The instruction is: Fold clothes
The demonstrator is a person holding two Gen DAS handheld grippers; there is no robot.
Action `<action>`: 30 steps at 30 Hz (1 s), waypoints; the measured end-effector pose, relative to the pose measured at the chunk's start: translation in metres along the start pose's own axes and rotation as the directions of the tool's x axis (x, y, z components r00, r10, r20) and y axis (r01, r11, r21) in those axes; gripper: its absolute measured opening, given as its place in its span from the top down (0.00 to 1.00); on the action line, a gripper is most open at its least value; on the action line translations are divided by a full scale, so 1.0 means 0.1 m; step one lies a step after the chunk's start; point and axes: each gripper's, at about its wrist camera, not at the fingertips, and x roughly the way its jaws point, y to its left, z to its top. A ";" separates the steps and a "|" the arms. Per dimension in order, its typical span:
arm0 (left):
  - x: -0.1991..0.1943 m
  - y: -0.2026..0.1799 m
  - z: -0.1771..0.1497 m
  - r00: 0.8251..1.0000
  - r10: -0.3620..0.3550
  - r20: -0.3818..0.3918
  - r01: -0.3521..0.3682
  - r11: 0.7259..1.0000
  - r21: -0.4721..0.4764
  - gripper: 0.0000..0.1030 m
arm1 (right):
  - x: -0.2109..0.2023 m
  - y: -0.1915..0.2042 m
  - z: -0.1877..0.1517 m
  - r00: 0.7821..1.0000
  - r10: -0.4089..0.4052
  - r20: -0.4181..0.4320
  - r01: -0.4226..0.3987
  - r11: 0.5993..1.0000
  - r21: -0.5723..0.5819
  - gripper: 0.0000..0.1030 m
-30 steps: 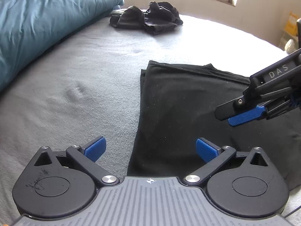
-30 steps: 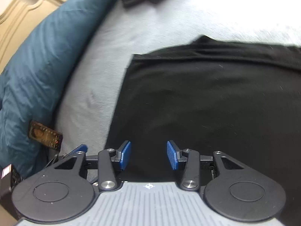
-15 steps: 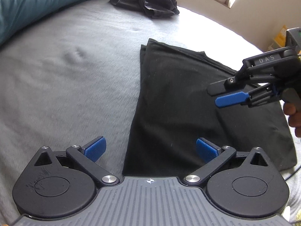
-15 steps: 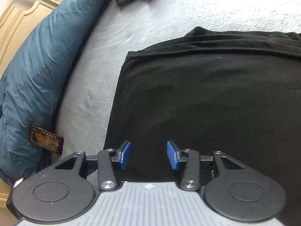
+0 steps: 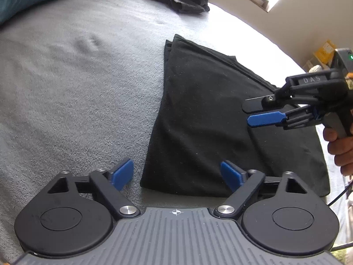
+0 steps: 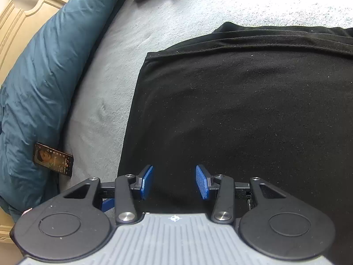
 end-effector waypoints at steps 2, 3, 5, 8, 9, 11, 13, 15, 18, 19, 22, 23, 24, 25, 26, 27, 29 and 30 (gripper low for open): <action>-0.01 0.04 0.02 1.000 -0.013 -0.001 0.013 1.000 -0.018 0.23 | -0.01 -0.01 0.00 1.000 0.004 0.003 -0.004 1.000 0.005 0.56; -0.02 0.06 0.02 1.000 -0.019 -0.003 0.018 1.000 -0.023 0.24 | -0.01 -0.01 0.00 1.000 0.005 0.004 -0.005 1.000 0.006 0.56; -0.04 0.09 0.03 0.999 -0.032 -0.002 0.032 0.999 -0.038 0.25 | -0.02 0.00 0.00 1.000 0.005 0.006 -0.005 1.000 0.003 0.56; -0.07 0.15 0.02 0.998 -0.060 0.006 0.060 0.996 -0.060 0.26 | -0.01 -0.01 0.00 1.000 0.007 0.006 -0.007 1.000 0.005 0.56; -0.08 0.17 0.02 0.998 -0.069 0.008 0.069 0.995 -0.067 0.28 | -0.01 -0.01 0.01 1.000 0.007 0.006 -0.007 1.000 0.005 0.56; -0.08 0.20 0.02 0.996 -0.085 0.008 0.085 0.993 -0.082 0.34 | -0.01 -0.01 0.00 1.000 0.007 0.005 -0.007 1.000 0.005 0.56; -0.06 0.23 0.00 0.995 -0.097 -0.002 0.097 0.991 -0.092 0.42 | -0.01 -0.02 0.00 1.000 0.008 0.004 -0.008 1.000 0.005 0.56; -0.05 0.25 -0.02 0.994 -0.111 -0.013 0.109 0.989 -0.098 0.42 | -0.01 -0.02 0.00 1.000 0.008 0.002 -0.008 1.000 0.005 0.56; -0.03 0.27 -0.03 0.992 -0.124 -0.019 0.122 0.987 -0.106 0.44 | 0.00 -0.02 0.00 1.000 0.008 -0.001 -0.008 1.000 0.006 0.56; -0.02 0.27 -0.03 0.992 -0.123 -0.021 0.120 0.987 -0.105 0.45 | 0.00 -0.02 0.00 1.000 0.007 -0.002 -0.007 1.000 0.008 0.56; 0.00 0.27 -0.04 0.994 -0.110 -0.022 0.107 0.990 -0.097 0.52 | 0.01 -0.03 -0.01 1.000 0.006 -0.007 -0.006 1.000 0.016 0.56; 0.01 0.28 -0.05 0.994 -0.103 -0.020 0.101 0.990 -0.095 0.55 | 0.02 -0.03 -0.01 1.000 0.006 -0.009 -0.006 1.000 0.018 0.56; 0.01 0.28 -0.06 0.995 -0.095 -0.019 0.093 0.991 -0.094 0.62 | 0.02 -0.03 -0.01 1.000 0.007 -0.010 -0.006 1.000 0.018 0.56; 0.02 0.28 -0.06 0.996 -0.085 -0.019 0.083 0.992 -0.092 0.70 | 0.02 -0.03 -0.01 1.000 0.007 -0.011 -0.007 1.000 0.017 0.56; 0.02 0.28 -0.06 0.997 -0.074 -0.018 0.073 0.994 -0.087 0.75 | 0.03 -0.03 -0.01 1.000 0.007 -0.013 -0.007 1.000 0.016 0.56; 0.03 0.28 -0.06 0.998 -0.066 -0.018 0.065 0.995 -0.081 0.86 | 0.03 -0.03 -0.01 1.000 0.007 -0.014 -0.007 1.000 0.015 0.56; 0.02 0.27 -0.06 0.998 -0.069 -0.006 0.069 0.995 -0.072 0.91 | 0.04 -0.03 -0.01 1.000 0.007 -0.015 -0.007 1.000 0.017 0.56; 0.00 0.26 -0.06 0.997 -0.075 0.010 0.076 0.995 -0.067 0.93 | 0.04 -0.03 -0.01 1.000 0.008 -0.016 -0.008 1.000 0.017 0.56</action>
